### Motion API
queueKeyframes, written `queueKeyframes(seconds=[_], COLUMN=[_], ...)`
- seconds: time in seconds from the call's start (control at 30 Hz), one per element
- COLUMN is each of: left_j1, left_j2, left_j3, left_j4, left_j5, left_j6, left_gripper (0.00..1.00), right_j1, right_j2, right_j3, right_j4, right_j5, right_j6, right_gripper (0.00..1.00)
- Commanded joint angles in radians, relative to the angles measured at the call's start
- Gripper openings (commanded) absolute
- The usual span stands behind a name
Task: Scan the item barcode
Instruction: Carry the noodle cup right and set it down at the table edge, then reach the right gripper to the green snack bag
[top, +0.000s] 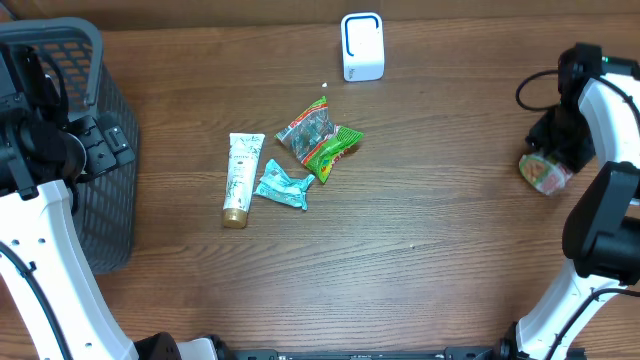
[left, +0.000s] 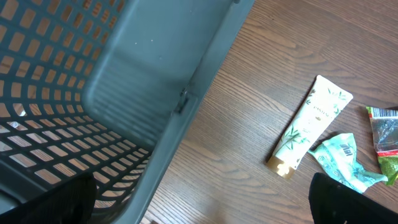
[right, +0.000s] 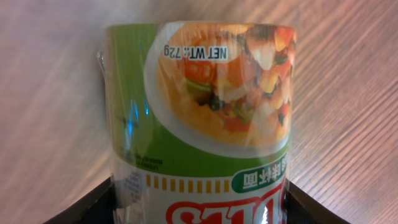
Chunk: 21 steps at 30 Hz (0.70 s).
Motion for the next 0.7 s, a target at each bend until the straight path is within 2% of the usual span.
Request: queueKeyframes(seconds=[0.0, 0.07, 0.13, 0.2, 0.33, 0.53, 0.63, 0.67], left_j1=[0.005, 0.005, 0.005, 0.005, 0.005, 0.005, 0.005, 0.005], left_j2=[0.002, 0.002, 0.002, 0.002, 0.002, 0.002, 0.002, 0.002], left_j3=[0.000, 0.000, 0.000, 0.000, 0.000, 0.000, 0.000, 0.000], left_j4=[0.002, 0.002, 0.002, 0.001, 0.002, 0.002, 0.002, 0.001], left_j5=[0.005, 0.005, 0.005, 0.005, 0.005, 0.005, 0.005, 0.005], left_j6=[0.019, 0.019, 0.018, 0.018, 0.019, 0.019, 0.019, 0.018], left_gripper=[1.00, 1.00, 1.00, 1.00, 1.00, 1.00, 1.00, 1.00], right_j1=[-0.044, -0.062, -0.080, -0.091, -0.095, -0.083, -0.065, -0.053], right_j2=[-0.021, -0.021, -0.021, -0.021, -0.022, -0.024, -0.024, -0.024], right_j3=[-0.031, -0.031, -0.028, -0.026, 0.019, 0.215, 0.346, 0.379], right_j4=[0.015, 0.015, 0.010, 0.004, -0.023, -0.140, -0.158, -0.134], right_j5=[0.042, 0.042, 0.040, 0.022, -0.029, -0.127, -0.339, -0.477], right_j6=[0.019, 0.018, 0.014, -0.011, -0.064, -0.113, -0.194, -0.235], right_gripper=[0.38, 0.40, 0.72, 0.82, 0.88, 0.94, 0.96, 0.97])
